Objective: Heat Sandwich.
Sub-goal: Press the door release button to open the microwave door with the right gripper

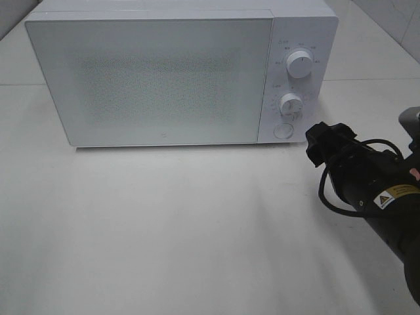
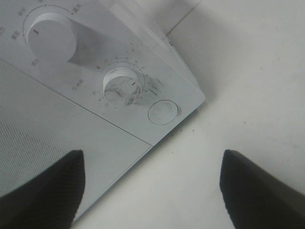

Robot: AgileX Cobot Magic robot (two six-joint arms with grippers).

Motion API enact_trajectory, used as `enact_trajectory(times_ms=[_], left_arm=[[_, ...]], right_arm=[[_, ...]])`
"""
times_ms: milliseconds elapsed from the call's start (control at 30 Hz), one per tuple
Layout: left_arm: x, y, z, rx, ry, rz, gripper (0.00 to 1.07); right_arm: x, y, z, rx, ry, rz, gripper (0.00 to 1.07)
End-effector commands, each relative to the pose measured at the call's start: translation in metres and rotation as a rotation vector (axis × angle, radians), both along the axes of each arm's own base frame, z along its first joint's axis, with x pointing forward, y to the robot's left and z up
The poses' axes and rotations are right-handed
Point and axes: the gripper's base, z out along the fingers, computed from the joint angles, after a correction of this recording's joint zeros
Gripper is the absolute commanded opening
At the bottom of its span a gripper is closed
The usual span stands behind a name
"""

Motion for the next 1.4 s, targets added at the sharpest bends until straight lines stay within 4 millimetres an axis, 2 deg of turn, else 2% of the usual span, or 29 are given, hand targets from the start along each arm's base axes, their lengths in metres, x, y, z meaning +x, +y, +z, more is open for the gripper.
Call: enact_trajectory(times_ms=[33,67,167,333,433,467,500,600,633,667,767,1100,1400], left_arm=[[-0.004,0.000,0.000,0.000,-0.035,0.003,1.03],[-0.004,0.000,0.000,0.000,-0.035,0.003,1.03],[-0.004,0.000,0.000,0.000,-0.035,0.003,1.03],[-0.004,0.000,0.000,0.000,-0.035,0.003,1.03],[-0.004,0.000,0.000,0.000,-0.035,0.003,1.03],[-0.004,0.000,0.000,0.000,-0.035,0.003,1.03],[-0.004,0.000,0.000,0.000,-0.035,0.003,1.03],[-0.004,0.000,0.000,0.000,-0.035,0.003,1.03],[-0.004,0.000,0.000,0.000,-0.035,0.003,1.03],[-0.004,0.000,0.000,0.000,-0.035,0.003,1.03],[-0.004,0.000,0.000,0.000,-0.035,0.003,1.03],[-0.004,0.000,0.000,0.000,-0.035,0.003,1.03],[-0.004,0.000,0.000,0.000,-0.035,0.003,1.03]], right_arm=[[-0.001,0.001,0.000,0.157,0.012,-0.042,0.76],[-0.001,0.001,0.000,0.268,0.019,-0.078,0.76],[-0.001,0.001,0.000,0.456,0.033,-0.135,0.76],[-0.001,0.001,0.000,0.590,0.042,-0.178,0.71],[-0.001,0.001,0.000,0.634,0.045,-0.193,0.63],[-0.001,0.001,0.000,0.651,0.046,-0.198,0.55],[-0.001,0.001,0.000,0.651,0.046,-0.198,0.55],[-0.001,0.001,0.000,0.695,0.049,-0.213,0.36],[-0.001,0.001,0.000,0.695,0.049,-0.213,0.36],[-0.001,0.001,0.000,0.704,0.054,-0.216,0.22],[-0.001,0.004,-0.003,0.704,0.092,-0.213,0.00],[0.003,0.007,-0.004,0.708,0.135,-0.218,0.01],[0.023,-0.001,-0.010,0.683,0.150,-0.213,0.00]])
